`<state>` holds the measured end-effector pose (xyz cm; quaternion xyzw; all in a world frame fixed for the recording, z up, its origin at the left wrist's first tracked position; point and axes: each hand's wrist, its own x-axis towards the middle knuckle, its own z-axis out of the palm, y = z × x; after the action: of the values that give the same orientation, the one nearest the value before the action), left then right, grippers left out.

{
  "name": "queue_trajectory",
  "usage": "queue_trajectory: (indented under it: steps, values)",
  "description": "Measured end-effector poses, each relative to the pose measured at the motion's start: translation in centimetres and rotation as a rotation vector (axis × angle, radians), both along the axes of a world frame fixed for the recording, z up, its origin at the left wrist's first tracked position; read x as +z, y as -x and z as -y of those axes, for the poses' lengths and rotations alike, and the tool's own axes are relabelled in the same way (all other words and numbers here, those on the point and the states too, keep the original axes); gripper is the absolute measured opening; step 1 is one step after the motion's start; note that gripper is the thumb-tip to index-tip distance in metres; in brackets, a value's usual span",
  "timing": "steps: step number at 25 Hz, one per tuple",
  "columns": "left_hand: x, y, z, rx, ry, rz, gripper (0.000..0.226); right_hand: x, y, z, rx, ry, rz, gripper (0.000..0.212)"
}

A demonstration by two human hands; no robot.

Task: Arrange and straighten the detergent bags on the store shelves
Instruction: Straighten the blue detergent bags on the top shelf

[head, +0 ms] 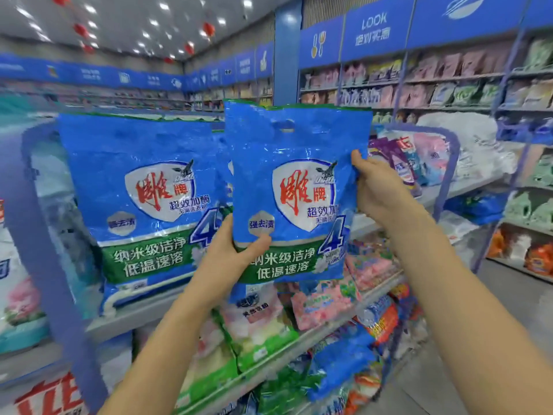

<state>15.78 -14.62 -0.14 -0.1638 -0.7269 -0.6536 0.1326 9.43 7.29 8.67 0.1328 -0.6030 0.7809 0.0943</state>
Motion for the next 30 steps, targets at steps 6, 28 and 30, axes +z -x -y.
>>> queue_trajectory:
  steps: [6, 28, 30]
  values:
    - [3.1, 6.4, -0.9, 0.102, 0.005, -0.053, 0.027, 3.8, 7.5, 0.1, 0.065, -0.012, -0.103, 0.023]
    - [-0.1, 11.6, -6.0, 0.984, -0.205, -0.093, 0.037, -5.1, 14.7, -0.6, -0.126, -0.327, -0.528, 0.035]
    - [-0.3, 11.4, -6.5, 0.996, -0.156, -0.069, 0.043, -8.4, 12.6, -0.5, -0.234, -0.534, -0.807, 0.039]
